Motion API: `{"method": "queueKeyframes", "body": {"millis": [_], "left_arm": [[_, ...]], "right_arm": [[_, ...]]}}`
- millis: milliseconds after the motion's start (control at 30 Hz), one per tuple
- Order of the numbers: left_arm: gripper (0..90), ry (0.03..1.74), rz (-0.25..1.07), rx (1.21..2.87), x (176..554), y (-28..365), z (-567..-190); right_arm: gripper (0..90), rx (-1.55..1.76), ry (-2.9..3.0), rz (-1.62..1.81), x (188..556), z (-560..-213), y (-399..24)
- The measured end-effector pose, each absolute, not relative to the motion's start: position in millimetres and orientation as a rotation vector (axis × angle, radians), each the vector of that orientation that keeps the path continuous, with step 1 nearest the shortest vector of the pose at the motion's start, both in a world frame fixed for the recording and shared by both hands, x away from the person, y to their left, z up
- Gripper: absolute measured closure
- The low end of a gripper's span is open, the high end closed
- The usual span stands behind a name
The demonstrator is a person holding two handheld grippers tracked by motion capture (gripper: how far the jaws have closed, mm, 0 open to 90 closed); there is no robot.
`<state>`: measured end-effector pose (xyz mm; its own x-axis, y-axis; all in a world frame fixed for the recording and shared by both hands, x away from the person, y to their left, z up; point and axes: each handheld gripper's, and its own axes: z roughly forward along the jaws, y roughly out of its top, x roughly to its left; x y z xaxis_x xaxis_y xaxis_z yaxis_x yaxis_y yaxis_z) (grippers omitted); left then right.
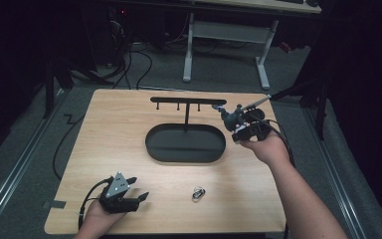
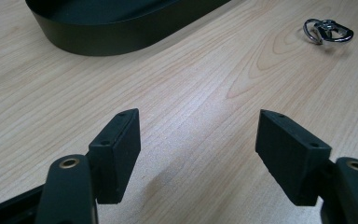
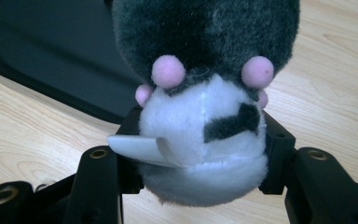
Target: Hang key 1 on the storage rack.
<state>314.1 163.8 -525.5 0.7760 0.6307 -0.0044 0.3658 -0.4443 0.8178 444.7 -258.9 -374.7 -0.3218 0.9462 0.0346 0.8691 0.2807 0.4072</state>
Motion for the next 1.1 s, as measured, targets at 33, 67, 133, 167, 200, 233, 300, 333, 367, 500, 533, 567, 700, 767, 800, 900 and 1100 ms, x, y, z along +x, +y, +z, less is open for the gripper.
{"method": "queueKeyframes", "body": {"millis": [33, 67, 133, 167, 200, 233, 300, 333, 367, 500, 533, 567, 700, 767, 800, 900, 1100], "left_arm": [[31.7, 0.743, 0.379, 2.082, 314.2, 163.8, -525.5], [31.7, 0.743, 0.38, 2.08, 314.3, 163.8, -525.7], [31.7, 0.743, 0.38, 2.081, 314.3, 163.9, -525.7], [31.7, 0.743, 0.381, 2.08, 314.3, 163.8, -525.8], [31.7, 0.743, 0.38, 2.08, 314.2, 163.7, -525.9], [31.7, 0.742, 0.38, 2.082, 314.1, 163.7, -525.8], [31.8, 0.741, 0.377, 2.086, 314.0, 163.7, -525.7], [31.8, 0.741, 0.378, 2.086, 314.0, 163.6, -525.8], [31.9, 0.74, 0.378, 2.087, 314.0, 163.6, -525.8], [31.9, 0.74, 0.382, 2.088, 314.1, 163.4, -526.4], [31.9, 0.74, 0.382, 2.088, 314.1, 163.4, -526.5], [31.9, 0.74, 0.383, 2.087, 314.1, 163.4, -526.6], [32.1, 0.738, 0.381, 2.089, 314.4, 163.5, -526.7], [32.2, 0.737, 0.38, 2.09, 314.7, 163.4, -526.9], [32.2, 0.736, 0.379, 2.09, 314.9, 163.5, -527.0], [32.4, 0.736, 0.378, 2.092, 315.4, 163.6, -526.6], [32.4, 0.734, 0.375, 2.089, 315.2, 163.9, -525.2]], "right_arm": [[47.7, 1.679, 2.338, 0.526, 445.1, -377.1, -258.1], [47.7, 1.676, 2.344, 0.514, 445.5, -379.0, -257.0], [47.7, 1.664, 2.35, 0.501, 446.1, -382.9, -254.6], [47.7, 1.661, 2.354, 0.502, 446.5, -385.0, -253.3], [47.7, 1.65, 2.359, 0.503, 447.2, -386.9, -252.1], [47.7, 1.649, 2.362, 0.493, 447.7, -388.4, -250.5], [47.7, 1.649, 2.364, 0.486, 449.1, -391.5, -247.4], [47.6, 1.645, 2.368, 0.481, 450.1, -393.2, -245.9], [47.6, 1.638, 2.37, 0.486, 451.2, -395.3, -244.7], [47.1, 1.647, 2.366, 0.477, 455.9, -402.4, -239.3], [47.0, 1.646, 2.366, 0.478, 457.4, -404.5, -238.6], [46.9, 1.646, 2.367, 0.481, 459.0, -407.0, -238.1], [46.8, 1.659, 2.366, 0.489, 465.1, -416.3, -236.1], [46.3, 1.667, 2.364, 0.502, 468.3, -421.5, -236.0], [45.7, 1.682, 2.359, 0.503, 468.9, -422.7, -235.6], [40.2, 1.678, 2.372, 0.507, 470.6, -427.0, -234.4], [36.5, 1.678, 2.355, 0.555, 461.8, -419.7, -238.6]]}}
